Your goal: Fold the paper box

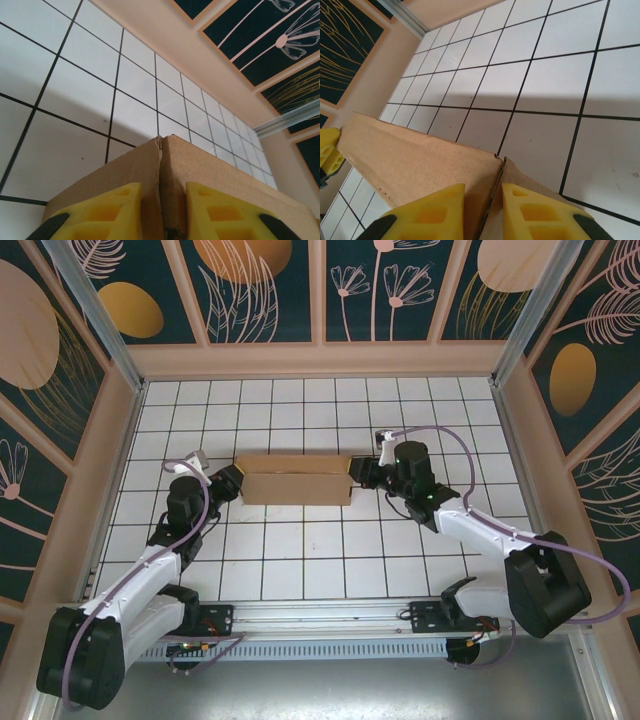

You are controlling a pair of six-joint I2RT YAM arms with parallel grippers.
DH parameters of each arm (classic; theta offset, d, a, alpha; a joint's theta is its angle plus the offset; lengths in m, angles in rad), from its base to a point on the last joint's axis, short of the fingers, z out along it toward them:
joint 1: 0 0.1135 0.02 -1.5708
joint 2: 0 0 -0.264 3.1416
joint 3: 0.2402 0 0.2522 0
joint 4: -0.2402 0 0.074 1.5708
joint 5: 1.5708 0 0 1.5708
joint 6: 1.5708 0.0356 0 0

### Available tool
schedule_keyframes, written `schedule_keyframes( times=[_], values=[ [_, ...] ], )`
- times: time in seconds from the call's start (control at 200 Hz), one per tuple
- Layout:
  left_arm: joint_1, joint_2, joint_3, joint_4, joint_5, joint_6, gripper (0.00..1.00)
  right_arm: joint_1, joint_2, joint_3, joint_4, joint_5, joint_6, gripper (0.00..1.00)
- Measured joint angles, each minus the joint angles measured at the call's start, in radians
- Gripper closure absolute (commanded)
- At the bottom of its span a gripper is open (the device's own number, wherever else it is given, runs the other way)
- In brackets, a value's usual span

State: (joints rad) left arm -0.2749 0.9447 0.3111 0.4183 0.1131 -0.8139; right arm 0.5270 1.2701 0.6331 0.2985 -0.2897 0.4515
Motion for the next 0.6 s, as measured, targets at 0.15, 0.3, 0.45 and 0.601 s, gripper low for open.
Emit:
schedule_keyframes(
  times=[0.15, 0.3, 0.45, 0.601],
  values=[
    [0.005, -0.005, -0.009, 0.024, 0.017, -0.003, 0.76, 0.000, 0.000, -0.006, 0.023, -0.005, 0.001, 0.78],
    [0.010, 0.000, 0.010, 0.006, 0.053, -0.003, 0.76, -0.007, 0.008, 0.049, -0.059, -0.003, 0.008, 0.77],
    [0.015, 0.046, 0.044, 0.006, 0.077, -0.019, 0.76, -0.021, 0.039, 0.131, -0.138, 0.004, 0.030, 0.77],
    [0.016, 0.137, 0.085, 0.058, 0.073, -0.028, 0.76, -0.048, 0.088, 0.237, -0.150, 0.011, 0.029, 0.76]
  ],
)
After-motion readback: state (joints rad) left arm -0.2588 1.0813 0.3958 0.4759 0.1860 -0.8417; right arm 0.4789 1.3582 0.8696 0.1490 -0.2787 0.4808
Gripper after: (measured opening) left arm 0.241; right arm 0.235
